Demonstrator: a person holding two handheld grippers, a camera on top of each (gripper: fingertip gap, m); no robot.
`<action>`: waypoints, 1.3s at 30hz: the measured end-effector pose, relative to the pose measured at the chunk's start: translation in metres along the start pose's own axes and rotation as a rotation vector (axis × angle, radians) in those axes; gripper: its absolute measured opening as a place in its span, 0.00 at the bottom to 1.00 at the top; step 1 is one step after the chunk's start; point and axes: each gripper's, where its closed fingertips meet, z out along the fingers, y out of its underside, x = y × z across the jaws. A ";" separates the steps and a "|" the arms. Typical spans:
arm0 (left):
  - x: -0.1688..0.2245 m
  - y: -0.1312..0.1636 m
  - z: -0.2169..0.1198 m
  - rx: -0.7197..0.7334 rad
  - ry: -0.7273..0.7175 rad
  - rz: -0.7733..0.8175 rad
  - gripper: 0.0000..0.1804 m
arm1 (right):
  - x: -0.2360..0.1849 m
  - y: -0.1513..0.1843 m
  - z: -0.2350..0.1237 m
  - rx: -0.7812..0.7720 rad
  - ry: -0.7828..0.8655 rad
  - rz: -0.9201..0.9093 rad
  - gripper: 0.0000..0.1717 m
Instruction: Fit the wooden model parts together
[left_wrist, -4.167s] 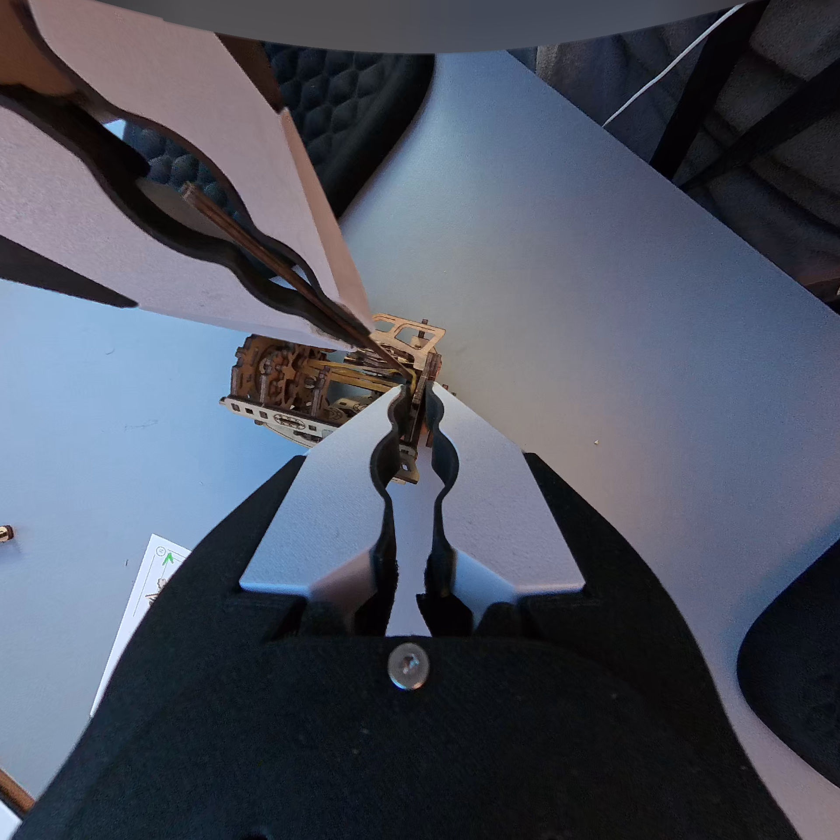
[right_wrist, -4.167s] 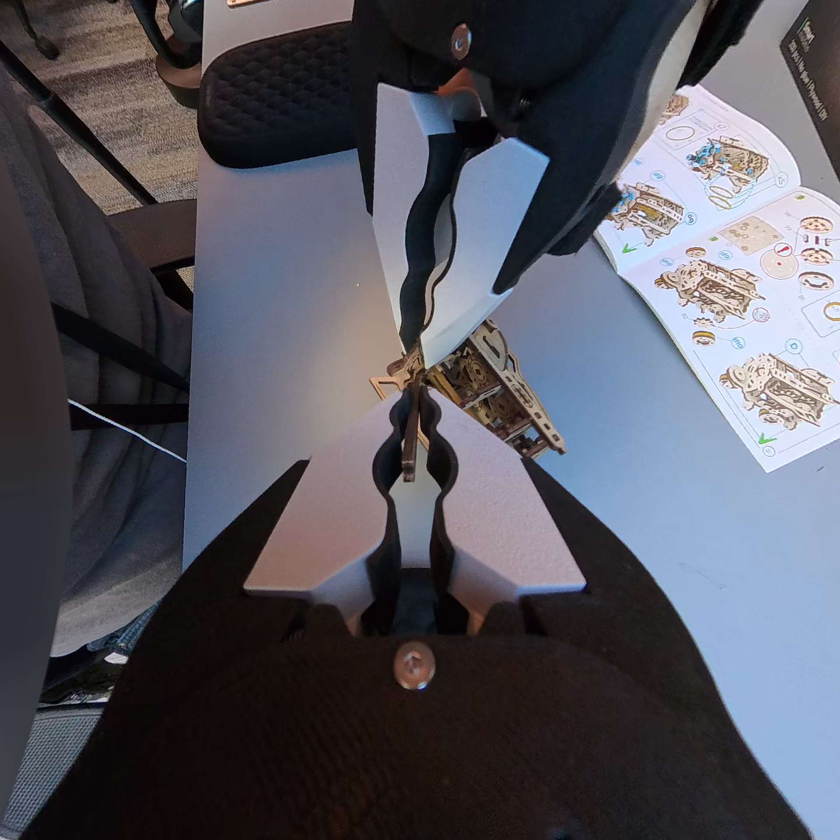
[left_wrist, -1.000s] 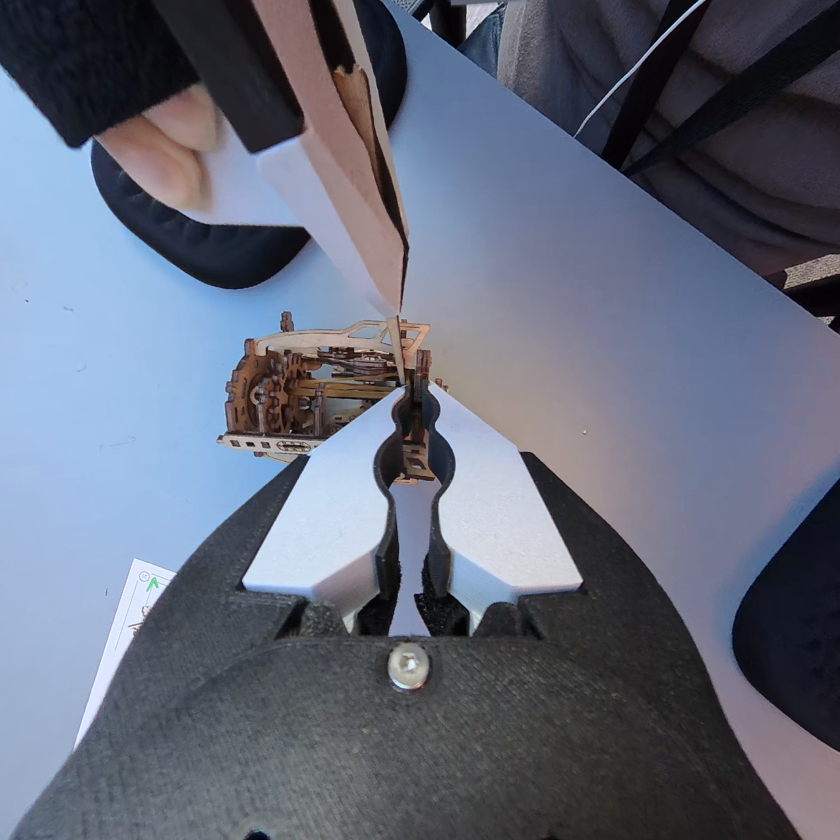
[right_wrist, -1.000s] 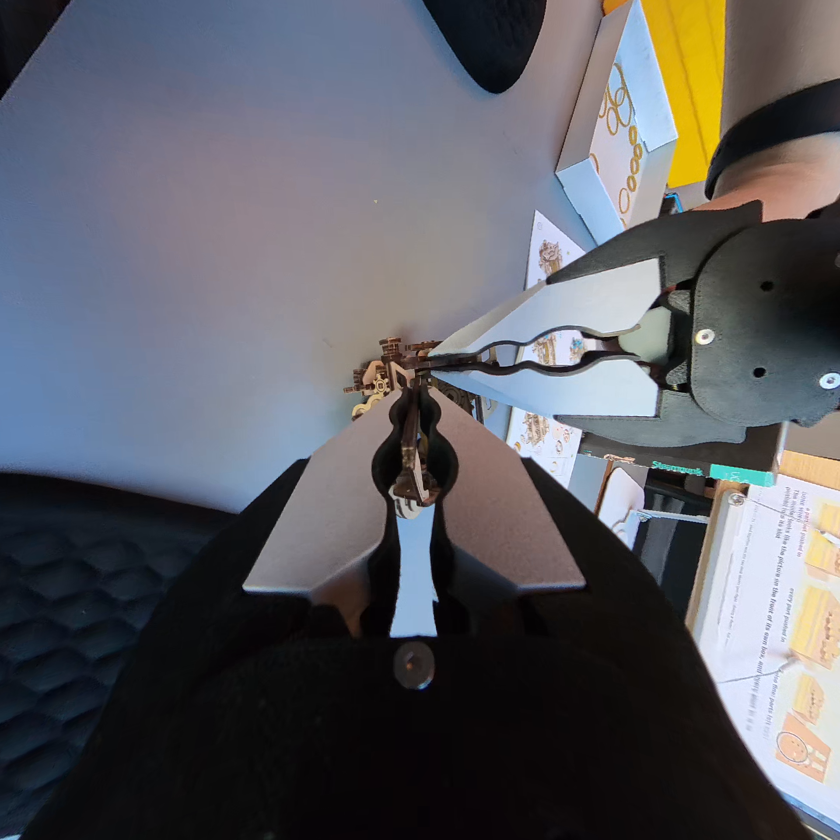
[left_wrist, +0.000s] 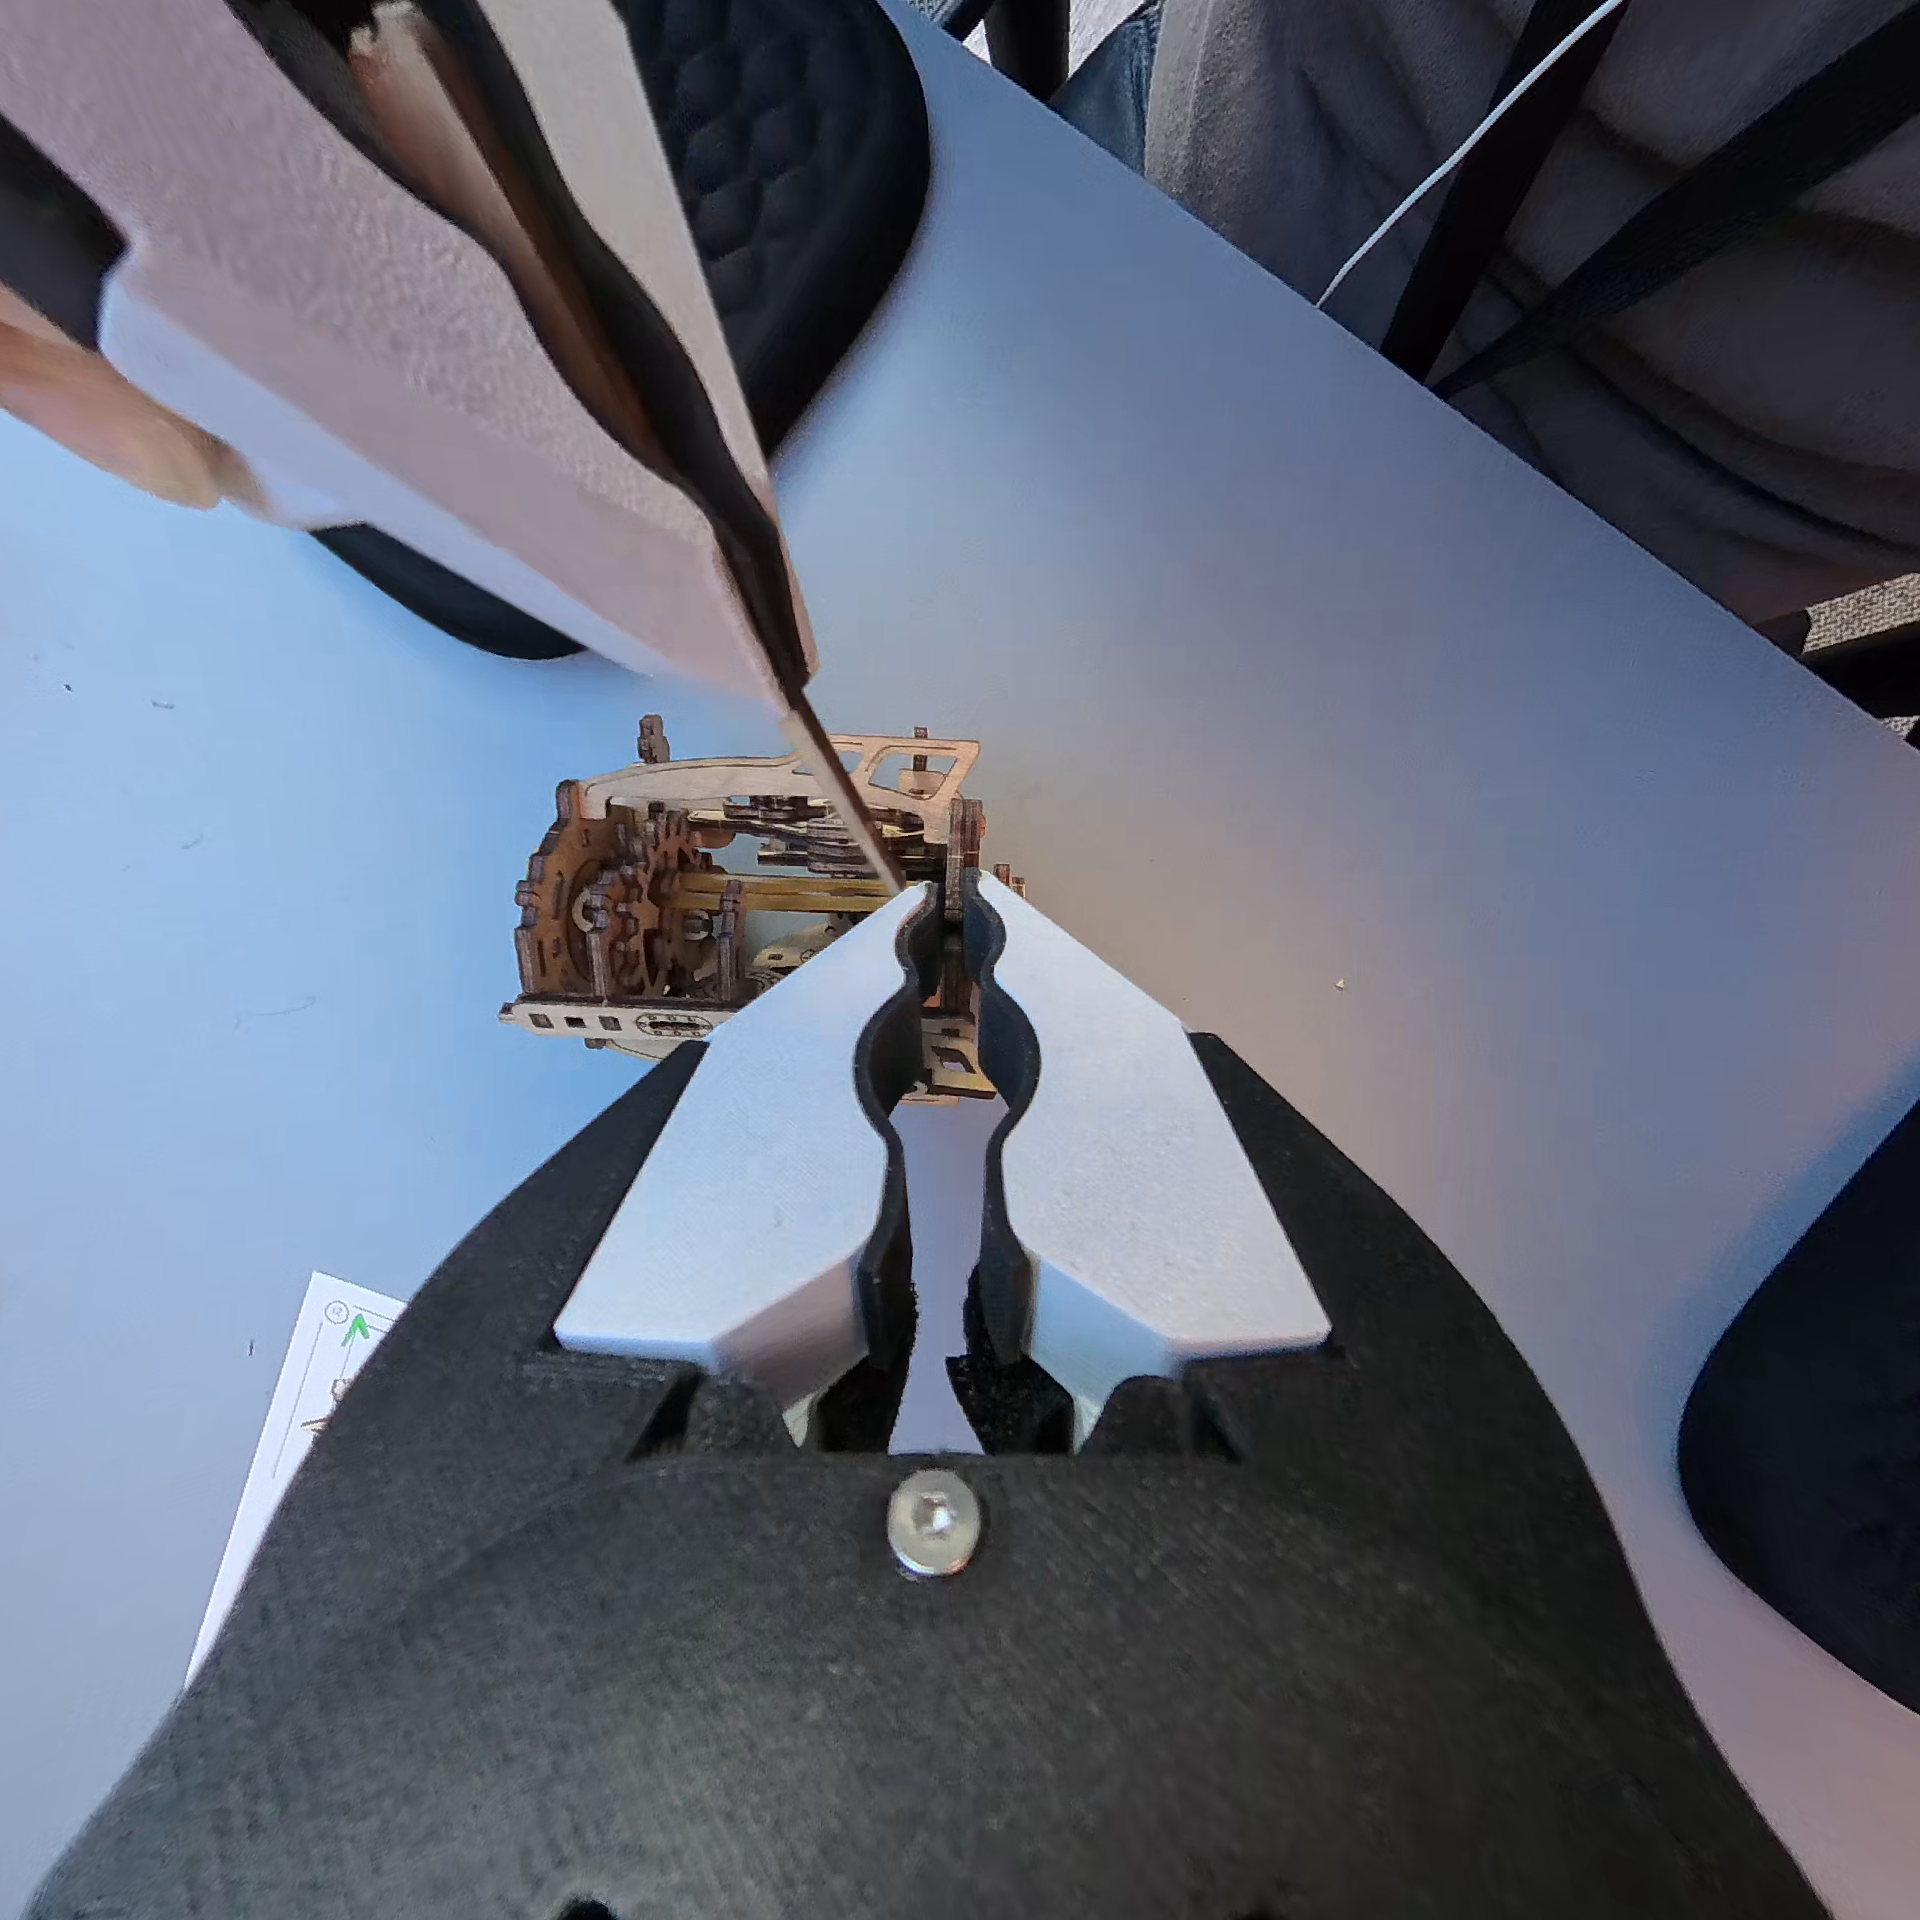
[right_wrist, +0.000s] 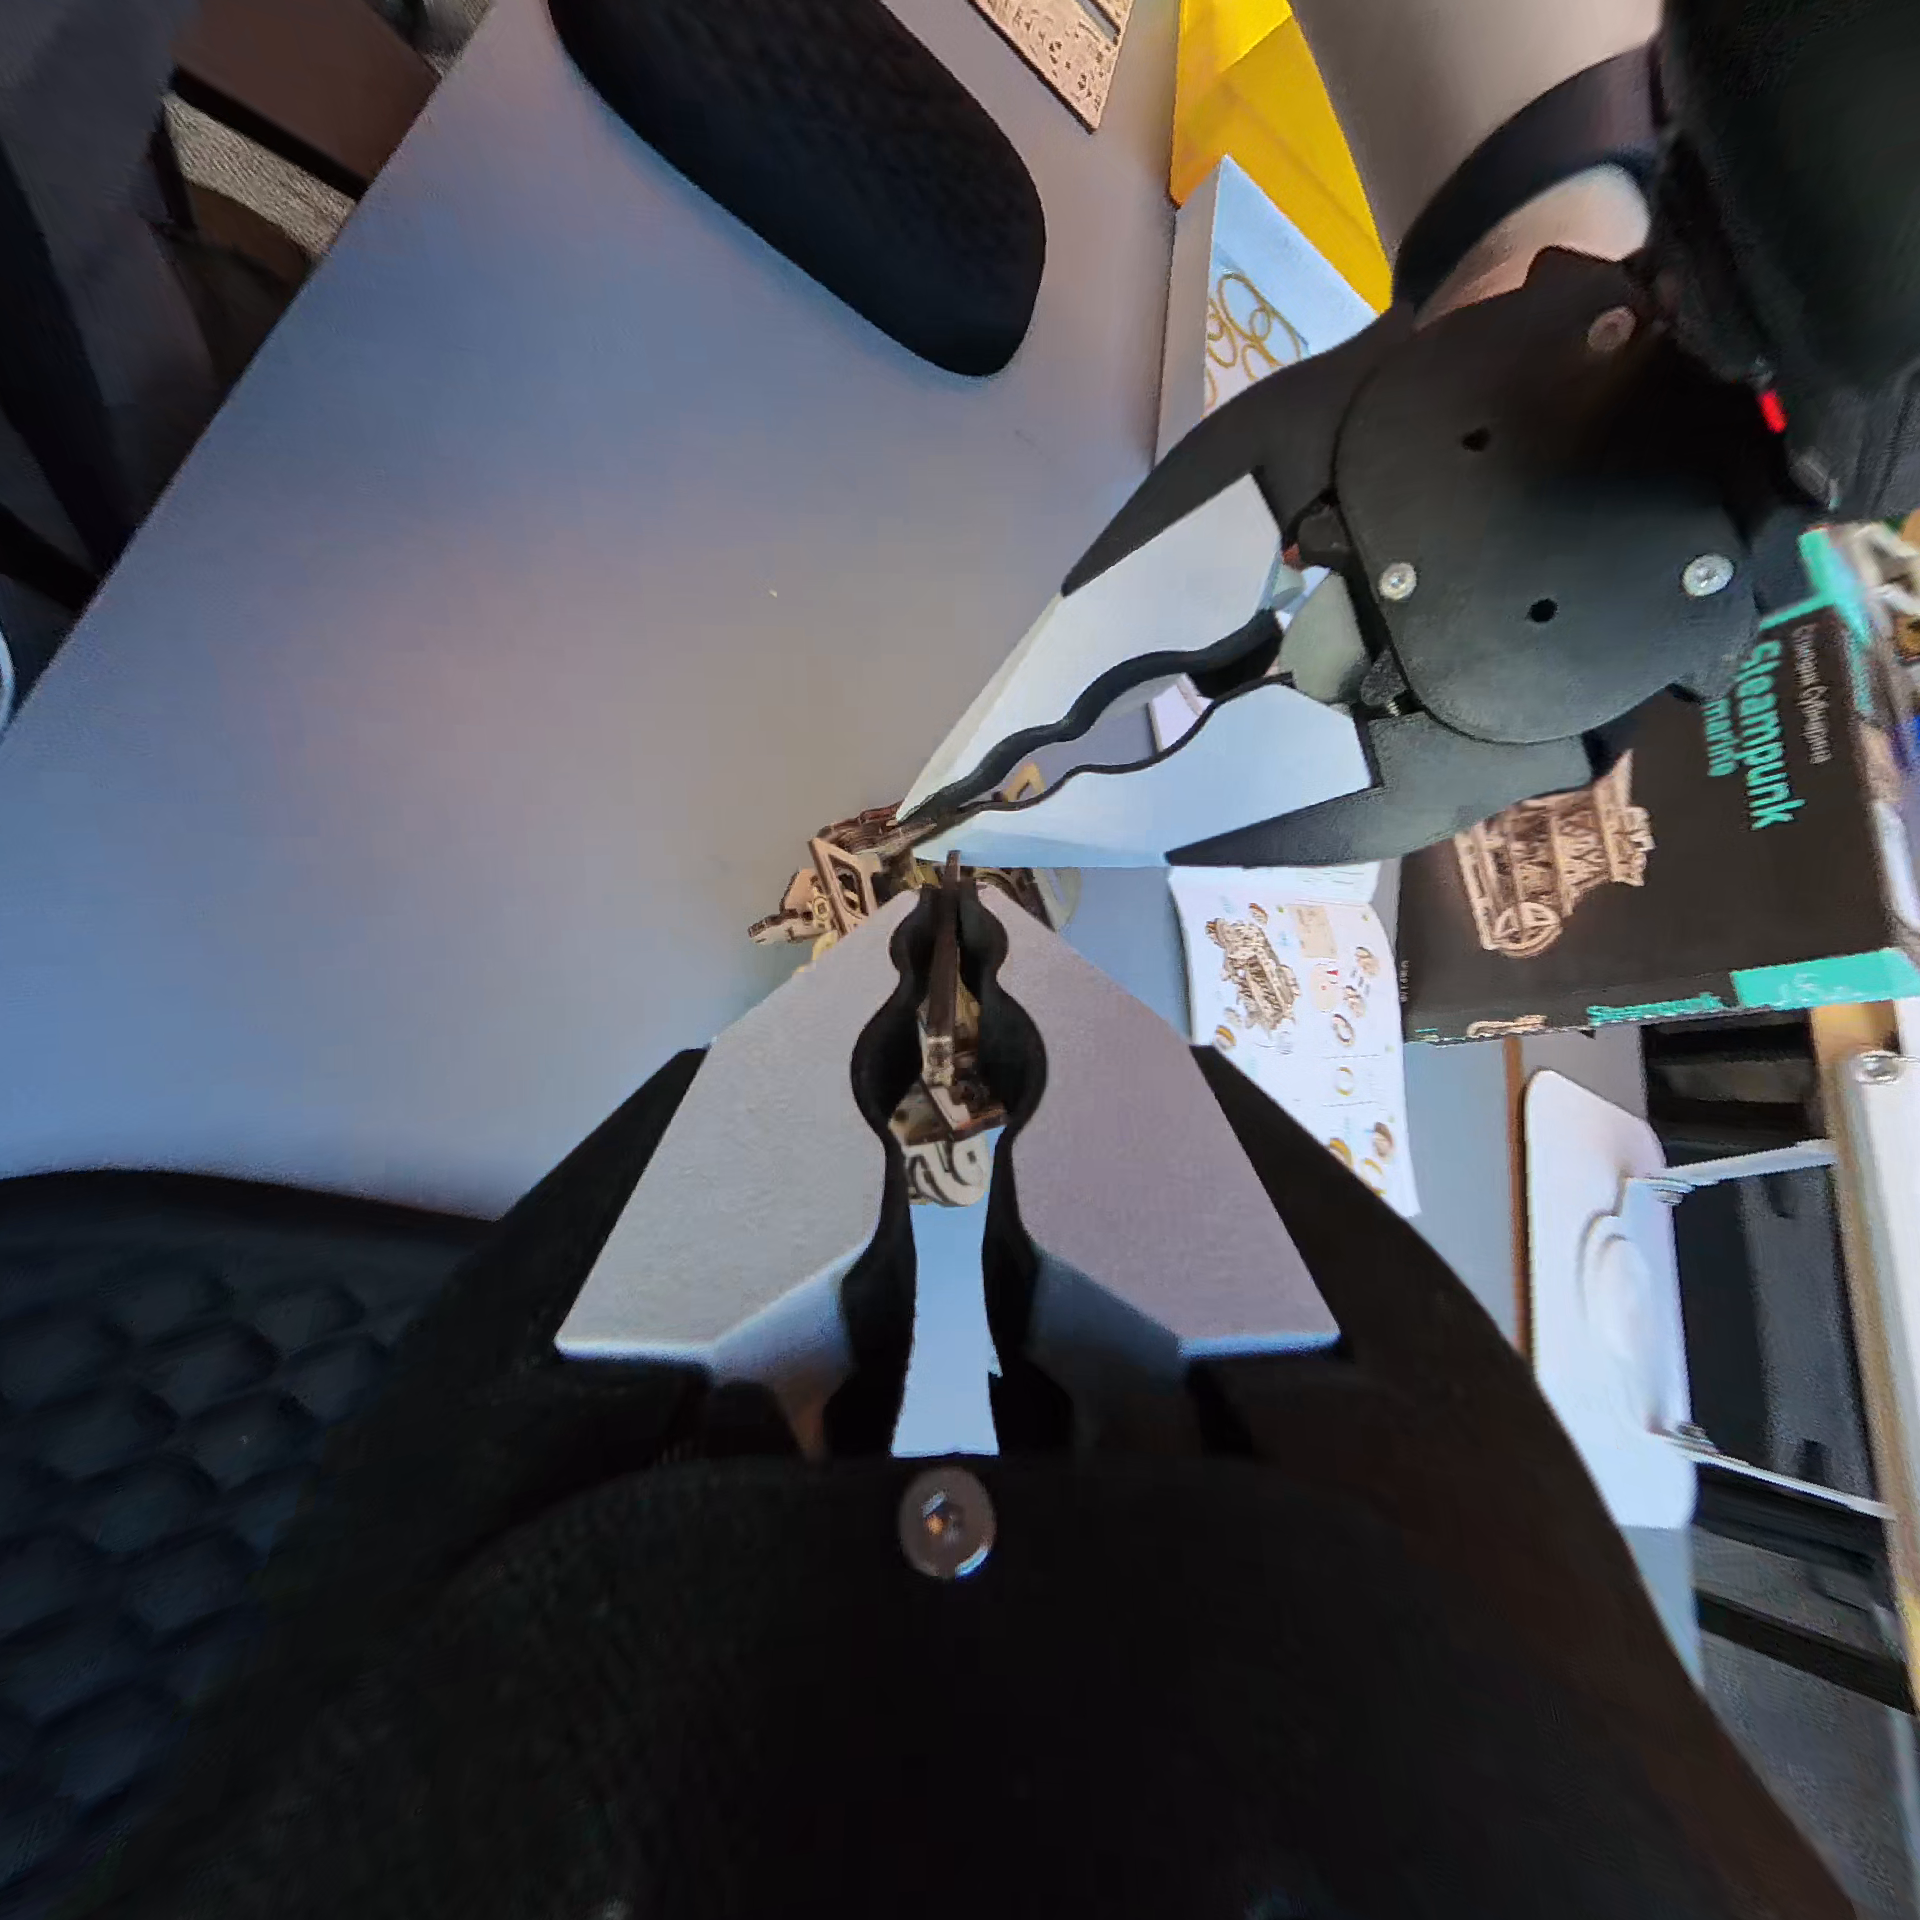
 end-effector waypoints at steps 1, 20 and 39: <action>0.000 0.000 0.000 0.001 0.000 0.000 0.00 | 0.000 0.000 0.000 0.011 -0.018 0.028 0.00; 0.000 0.000 0.000 -0.008 0.004 0.002 0.00 | -0.014 0.014 0.014 -0.056 -0.071 0.038 0.00; 0.000 0.000 0.000 -0.011 0.000 0.001 0.00 | -0.013 0.044 -0.047 0.187 -0.079 0.665 0.01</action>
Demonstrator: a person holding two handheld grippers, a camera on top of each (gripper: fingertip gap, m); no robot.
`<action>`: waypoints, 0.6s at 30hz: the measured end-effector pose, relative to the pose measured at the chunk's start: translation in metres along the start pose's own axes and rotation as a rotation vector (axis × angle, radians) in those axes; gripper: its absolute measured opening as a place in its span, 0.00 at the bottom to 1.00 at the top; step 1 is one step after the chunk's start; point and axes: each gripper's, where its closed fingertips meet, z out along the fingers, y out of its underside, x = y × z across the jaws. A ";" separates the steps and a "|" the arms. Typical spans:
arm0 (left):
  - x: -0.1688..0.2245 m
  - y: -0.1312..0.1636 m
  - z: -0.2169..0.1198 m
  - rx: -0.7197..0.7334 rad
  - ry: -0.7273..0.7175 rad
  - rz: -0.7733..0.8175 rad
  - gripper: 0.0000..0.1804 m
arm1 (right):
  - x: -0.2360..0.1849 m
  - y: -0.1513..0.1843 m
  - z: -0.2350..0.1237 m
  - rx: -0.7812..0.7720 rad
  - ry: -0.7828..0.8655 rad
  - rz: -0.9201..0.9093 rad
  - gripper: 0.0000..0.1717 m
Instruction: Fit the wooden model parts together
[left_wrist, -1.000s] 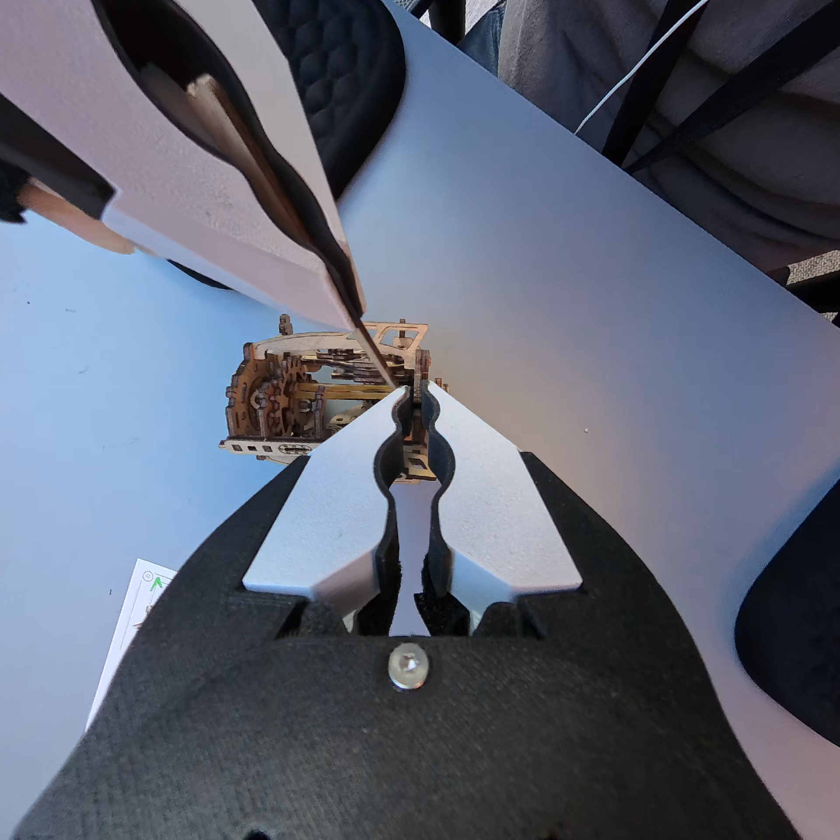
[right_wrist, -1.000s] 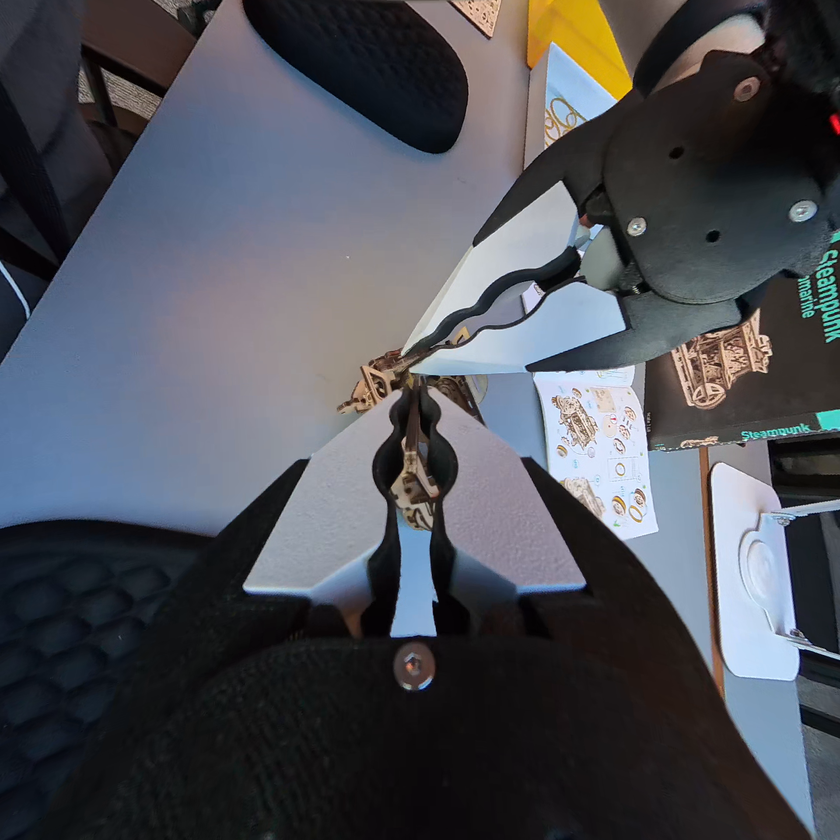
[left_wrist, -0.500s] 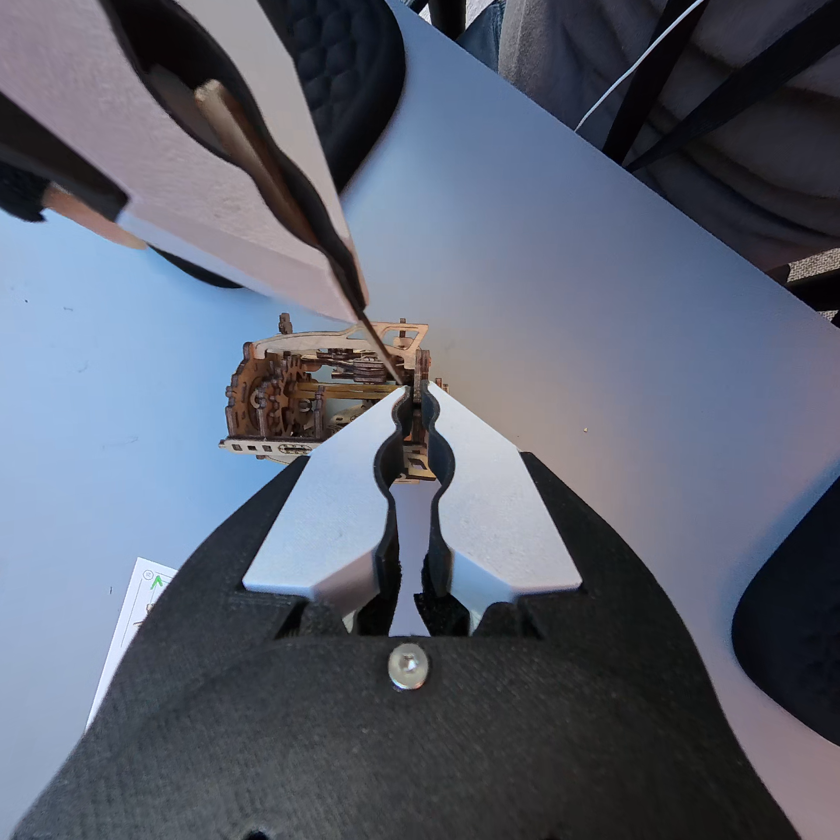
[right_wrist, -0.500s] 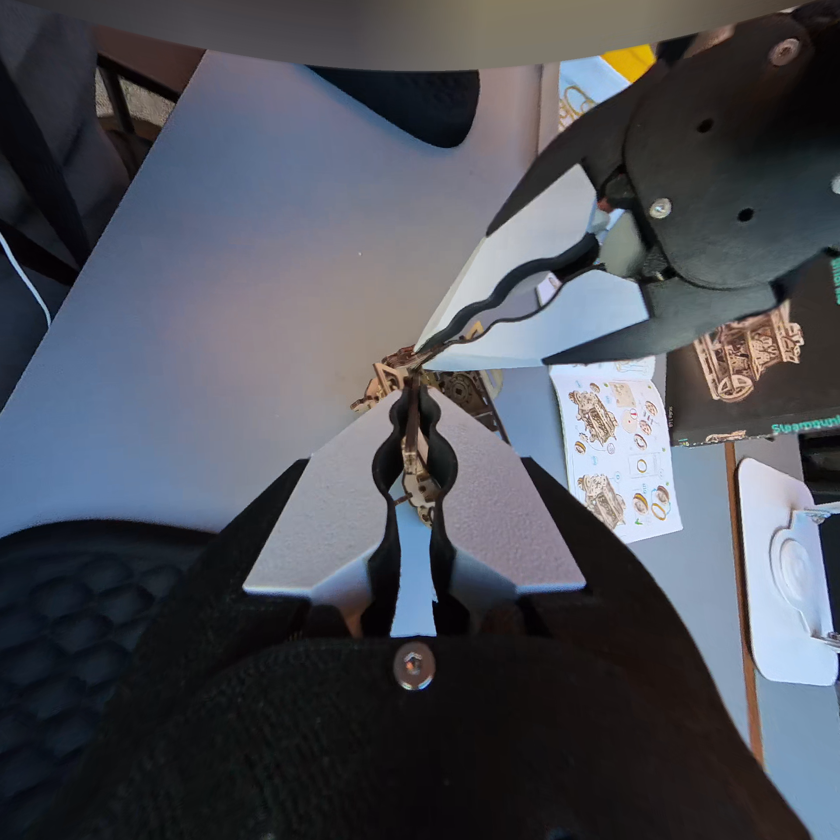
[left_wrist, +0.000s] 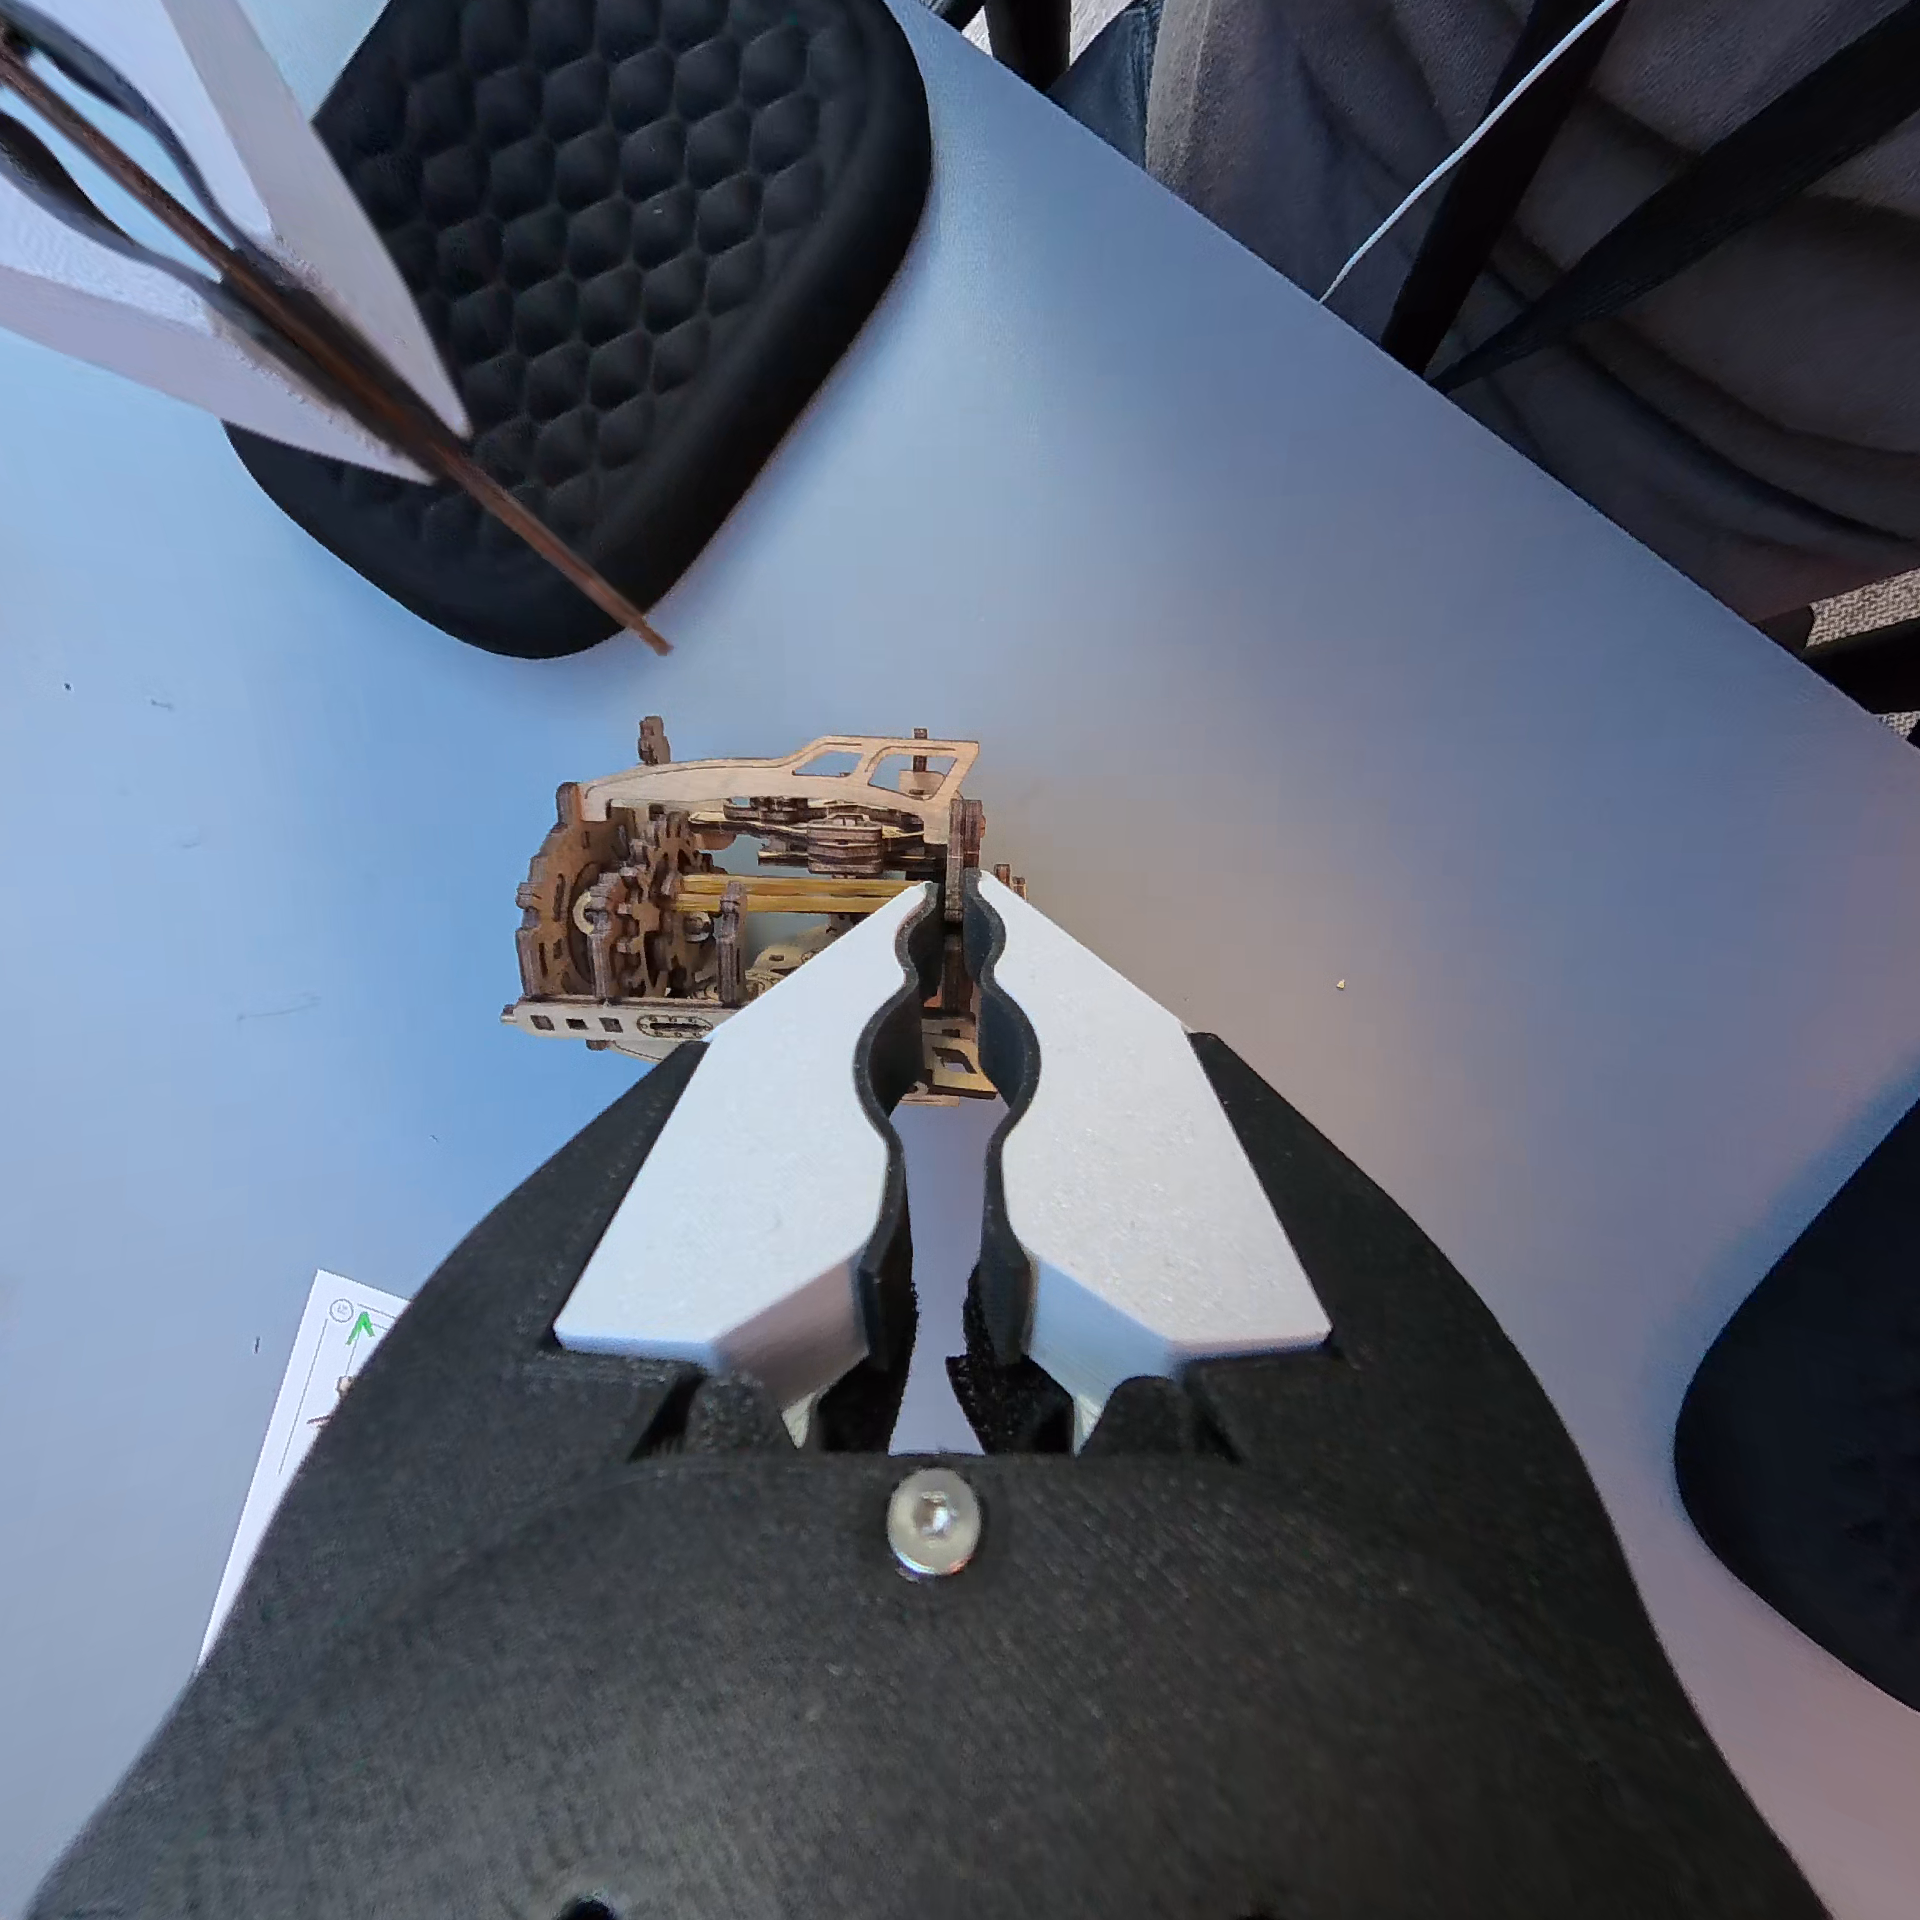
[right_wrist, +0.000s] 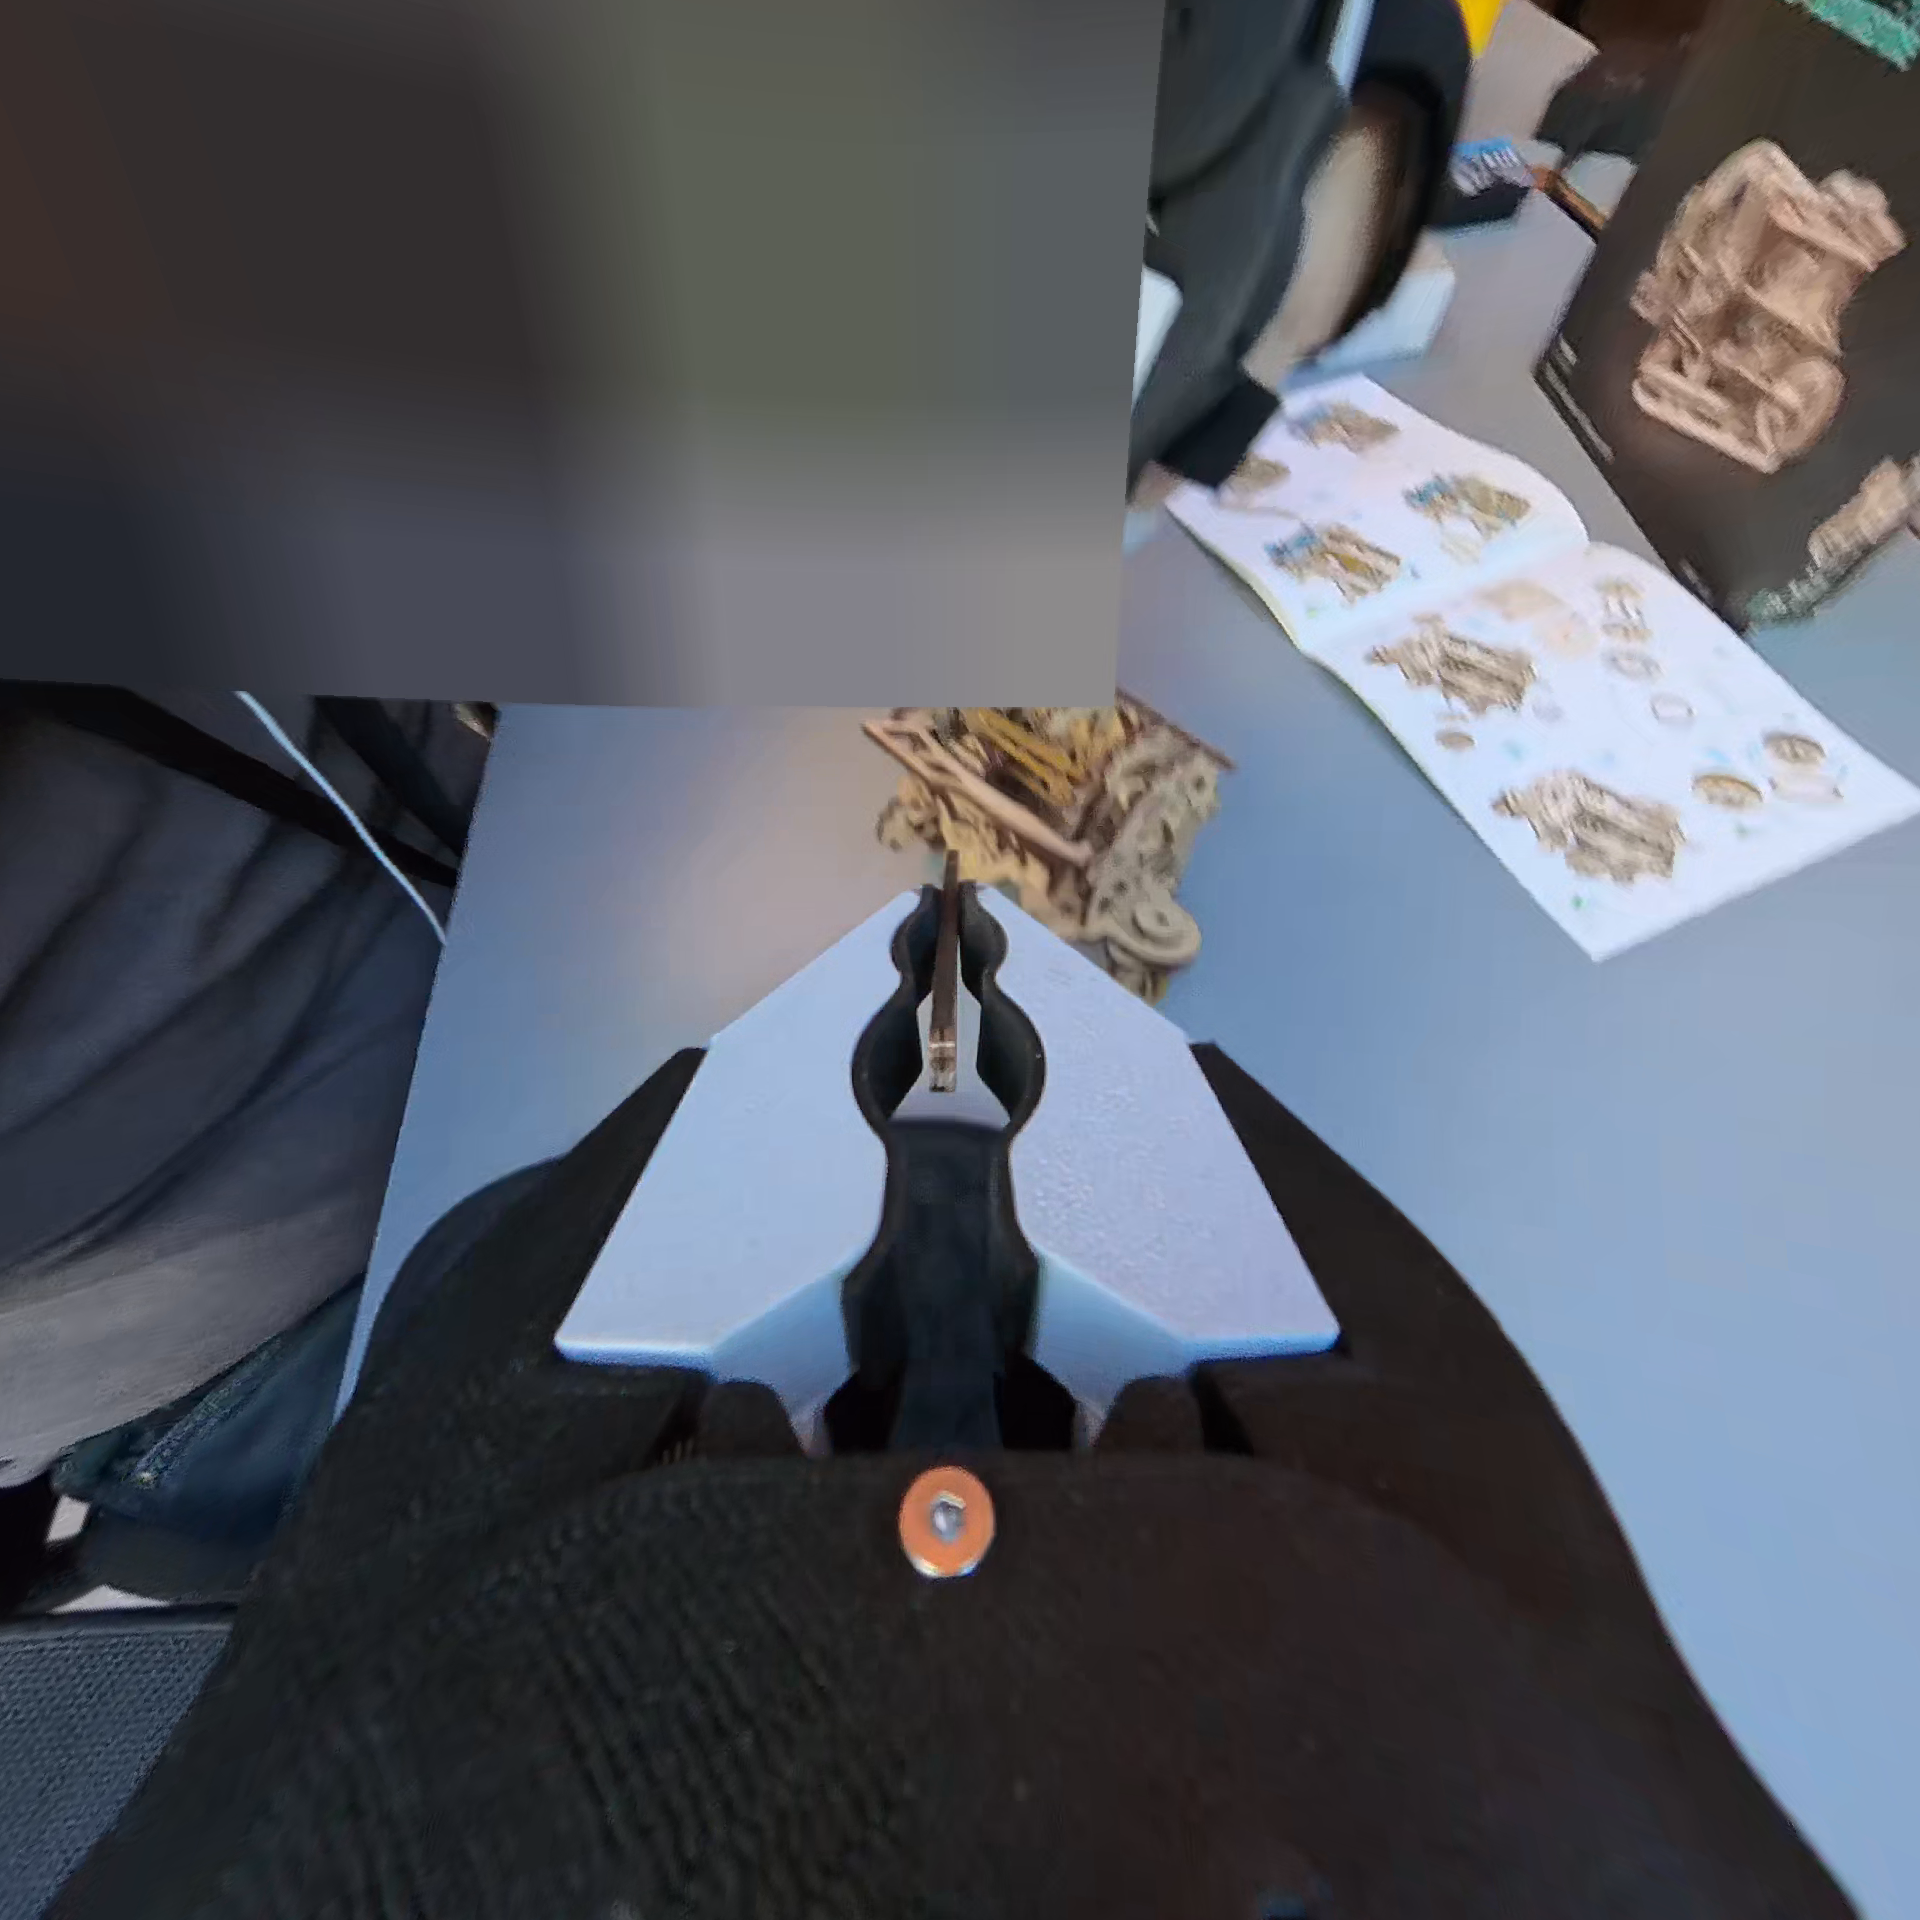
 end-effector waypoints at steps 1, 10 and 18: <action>0.000 0.000 0.000 -0.001 -0.001 0.001 0.00 | 0.003 0.012 -0.005 -0.003 0.039 0.018 0.01; 0.000 0.000 0.000 -0.008 -0.003 0.000 0.00 | -0.006 0.092 -0.023 -0.171 0.106 0.235 0.01; 0.000 0.000 0.000 -0.017 -0.003 -0.002 0.00 | -0.004 0.085 -0.021 -0.496 0.089 0.031 0.07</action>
